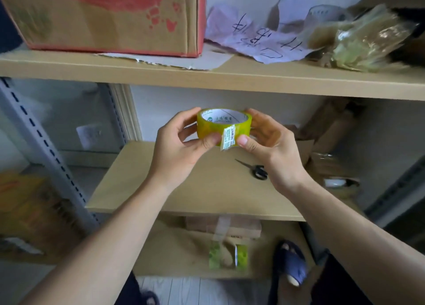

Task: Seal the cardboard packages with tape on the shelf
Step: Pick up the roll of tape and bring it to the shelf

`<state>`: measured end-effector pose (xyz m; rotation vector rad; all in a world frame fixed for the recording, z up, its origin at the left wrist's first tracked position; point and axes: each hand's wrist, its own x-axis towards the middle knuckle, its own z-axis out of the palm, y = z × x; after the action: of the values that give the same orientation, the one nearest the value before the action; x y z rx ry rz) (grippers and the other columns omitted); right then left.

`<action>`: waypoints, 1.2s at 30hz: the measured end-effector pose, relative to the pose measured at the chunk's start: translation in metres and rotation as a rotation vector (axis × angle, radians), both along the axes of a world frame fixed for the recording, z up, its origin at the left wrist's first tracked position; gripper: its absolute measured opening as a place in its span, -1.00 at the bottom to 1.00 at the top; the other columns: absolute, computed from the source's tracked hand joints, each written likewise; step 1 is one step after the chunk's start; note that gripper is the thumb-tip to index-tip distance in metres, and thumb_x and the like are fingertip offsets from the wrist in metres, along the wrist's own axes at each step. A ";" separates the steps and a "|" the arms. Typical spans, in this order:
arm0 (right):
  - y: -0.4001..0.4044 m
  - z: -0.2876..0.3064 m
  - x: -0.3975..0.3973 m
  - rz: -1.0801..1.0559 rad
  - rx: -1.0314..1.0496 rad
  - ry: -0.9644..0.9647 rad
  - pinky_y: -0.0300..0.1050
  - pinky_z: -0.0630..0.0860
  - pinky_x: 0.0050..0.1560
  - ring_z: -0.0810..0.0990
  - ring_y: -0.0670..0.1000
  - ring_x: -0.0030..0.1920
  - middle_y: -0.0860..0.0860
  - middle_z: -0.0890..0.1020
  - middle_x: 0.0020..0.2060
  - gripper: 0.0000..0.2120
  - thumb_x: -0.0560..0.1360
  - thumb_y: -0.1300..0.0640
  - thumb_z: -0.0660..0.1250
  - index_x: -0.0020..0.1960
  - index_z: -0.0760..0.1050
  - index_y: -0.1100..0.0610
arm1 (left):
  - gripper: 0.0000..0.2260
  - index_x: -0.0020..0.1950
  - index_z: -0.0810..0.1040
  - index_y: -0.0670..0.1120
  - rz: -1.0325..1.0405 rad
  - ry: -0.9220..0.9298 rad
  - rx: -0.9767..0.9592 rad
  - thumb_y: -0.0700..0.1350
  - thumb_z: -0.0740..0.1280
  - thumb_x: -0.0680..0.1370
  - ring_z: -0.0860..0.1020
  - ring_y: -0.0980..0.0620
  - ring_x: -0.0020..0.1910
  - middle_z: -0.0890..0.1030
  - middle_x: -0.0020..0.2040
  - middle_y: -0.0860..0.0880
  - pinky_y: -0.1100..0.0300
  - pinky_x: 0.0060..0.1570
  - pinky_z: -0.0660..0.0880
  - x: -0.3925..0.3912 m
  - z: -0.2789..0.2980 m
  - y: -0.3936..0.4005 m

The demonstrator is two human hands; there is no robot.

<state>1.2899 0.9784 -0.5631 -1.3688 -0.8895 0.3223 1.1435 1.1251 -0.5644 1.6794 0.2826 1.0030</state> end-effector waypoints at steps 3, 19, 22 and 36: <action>0.018 -0.002 0.015 0.057 -0.024 -0.027 0.11 0.50 0.40 0.64 0.03 0.27 0.04 0.68 0.24 -0.26 0.32 0.03 0.64 0.43 0.49 0.19 | -0.49 0.29 0.56 -0.01 0.036 0.070 0.022 0.00 0.56 0.36 0.63 0.13 0.19 0.66 0.18 0.07 0.29 0.07 0.56 0.007 -0.009 0.014; 0.028 -0.033 0.094 0.104 -0.122 0.018 0.11 0.57 0.32 0.65 -0.02 0.23 0.04 0.67 0.21 -0.35 0.32 0.32 0.63 0.35 0.51 0.11 | -0.54 0.14 0.56 0.13 0.050 0.255 0.006 -0.18 0.62 0.35 0.64 0.24 0.12 0.70 0.06 0.21 0.29 0.11 0.53 0.075 -0.030 0.029; 0.044 -0.043 0.106 0.116 -0.144 0.017 0.03 0.57 0.32 0.65 -0.03 0.23 0.05 0.67 0.22 -0.36 0.33 0.35 0.62 0.36 0.51 0.14 | -0.50 0.22 0.55 0.06 0.045 0.258 -0.021 -0.24 0.62 0.38 0.63 0.25 0.13 0.68 0.13 0.16 0.29 0.13 0.52 0.089 -0.042 0.044; 0.065 -0.063 0.112 0.033 -0.263 0.019 0.00 0.54 0.36 0.62 -0.08 0.29 0.01 0.63 0.28 -0.21 0.31 0.33 0.63 0.47 0.42 0.20 | -0.56 0.12 0.59 0.04 -0.074 0.255 -0.089 -0.35 0.57 0.38 0.65 0.29 0.02 0.71 -0.04 0.28 0.38 0.05 0.53 0.107 -0.083 0.080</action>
<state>1.4015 1.0434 -0.6258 -1.5911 -0.8769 0.4911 1.2509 1.2055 -0.6470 1.7235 0.4231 0.7109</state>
